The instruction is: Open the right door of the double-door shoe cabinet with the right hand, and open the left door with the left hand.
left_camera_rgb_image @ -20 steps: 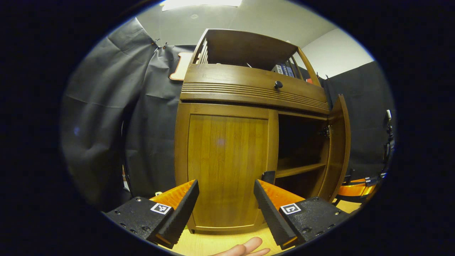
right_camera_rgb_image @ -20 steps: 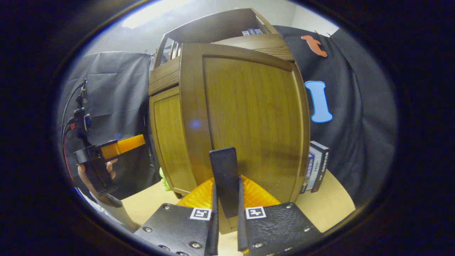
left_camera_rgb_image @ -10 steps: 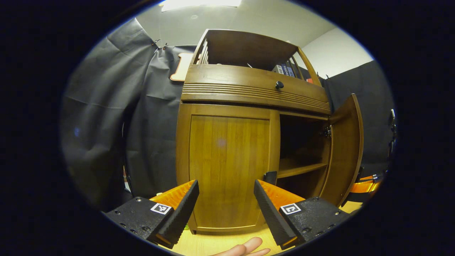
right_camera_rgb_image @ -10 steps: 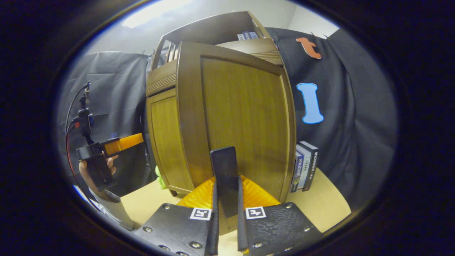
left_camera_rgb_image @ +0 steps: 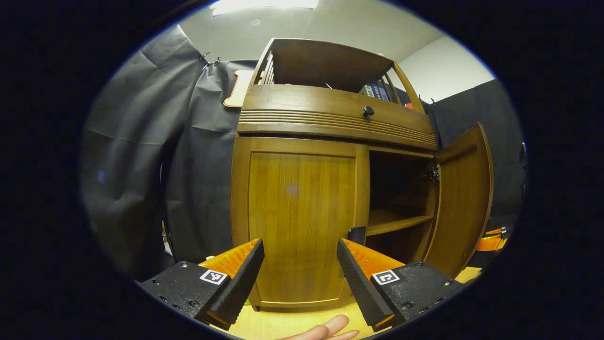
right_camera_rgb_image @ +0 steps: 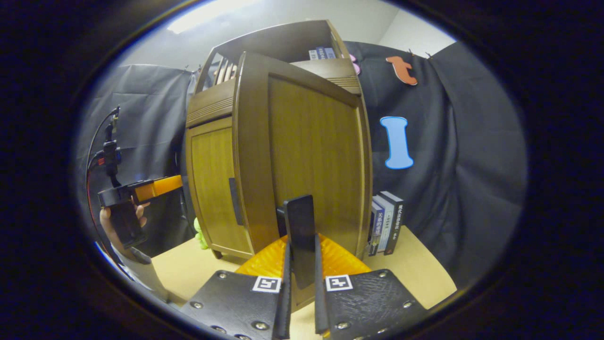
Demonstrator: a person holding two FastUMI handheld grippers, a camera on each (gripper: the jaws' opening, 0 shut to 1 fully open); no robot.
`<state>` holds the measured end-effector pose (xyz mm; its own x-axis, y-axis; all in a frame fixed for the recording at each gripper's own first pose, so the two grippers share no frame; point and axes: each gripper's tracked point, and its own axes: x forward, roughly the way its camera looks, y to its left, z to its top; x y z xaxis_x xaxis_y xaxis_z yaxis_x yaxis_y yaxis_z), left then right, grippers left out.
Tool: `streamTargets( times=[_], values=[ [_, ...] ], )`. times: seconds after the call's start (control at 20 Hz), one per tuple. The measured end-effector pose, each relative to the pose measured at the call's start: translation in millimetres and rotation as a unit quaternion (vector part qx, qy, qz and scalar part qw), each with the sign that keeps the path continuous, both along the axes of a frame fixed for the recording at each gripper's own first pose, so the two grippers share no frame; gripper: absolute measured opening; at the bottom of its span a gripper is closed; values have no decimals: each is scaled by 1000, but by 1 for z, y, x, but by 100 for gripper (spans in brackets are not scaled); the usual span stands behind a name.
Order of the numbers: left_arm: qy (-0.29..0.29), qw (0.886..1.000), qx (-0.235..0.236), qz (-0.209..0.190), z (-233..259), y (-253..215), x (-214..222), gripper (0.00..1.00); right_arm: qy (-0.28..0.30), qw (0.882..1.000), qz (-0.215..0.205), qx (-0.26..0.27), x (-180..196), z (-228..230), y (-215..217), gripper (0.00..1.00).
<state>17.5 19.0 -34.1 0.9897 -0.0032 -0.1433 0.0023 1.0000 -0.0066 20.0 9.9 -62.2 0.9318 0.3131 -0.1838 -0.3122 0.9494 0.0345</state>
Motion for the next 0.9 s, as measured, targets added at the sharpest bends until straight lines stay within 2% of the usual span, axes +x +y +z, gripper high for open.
streamTargets(
  times=[0.2, 0.25, 0.3, 0.4, 0.55, 0.6, 0.65, 0.7, 0.75, 0.8, 0.9],
  values=[
    [2, 1000, 0, -4, -2, -3, 1, 96, -12, 1000, -22, -19, -5, 3, -22, 20],
    [2, 1000, 1, -4, -2, -4, 1, 99, -11, 999, -27, -20, -7, 3, -26, 19],
    [2, 1000, 4, -4, -2, -4, 2, 92, -8, 999, -32, -18, -8, 2, -32, 20],
    [2, 1000, 8, -5, -3, -6, 2, 96, -8, 999, -49, -19, -7, 2, -47, 20],
    [0, 1000, 14, -8, -2, -8, 3, 96, -23, 995, -81, -53, -3, 3, -76, 20],
    [0, 1000, 15, -9, -3, -8, 3, 92, -24, 994, -87, -58, -3, 3, -83, 20],
    [-1, 1000, 17, -10, -3, -10, 3, 96, -28, 993, -99, -60, 2, 4, -93, 21],
    [0, 1000, 18, -11, -5, -11, 4, 96, -24, 992, -110, -52, 2, 1, -105, 13],
    [1, 1000, 18, -10, -5, -11, 5, 96, -24, 991, -127, -43, 9, 4, -121, 1],
    [3, 1000, 18, -11, -7, -12, 5, 92, -19, 992, -124, -19, 9, 6, -123, 1],
    [6, 1000, 18, -10, -10, -12, 7, 96, -18, 993, -115, -2, 8, 4, -138, 1]
  ],
)
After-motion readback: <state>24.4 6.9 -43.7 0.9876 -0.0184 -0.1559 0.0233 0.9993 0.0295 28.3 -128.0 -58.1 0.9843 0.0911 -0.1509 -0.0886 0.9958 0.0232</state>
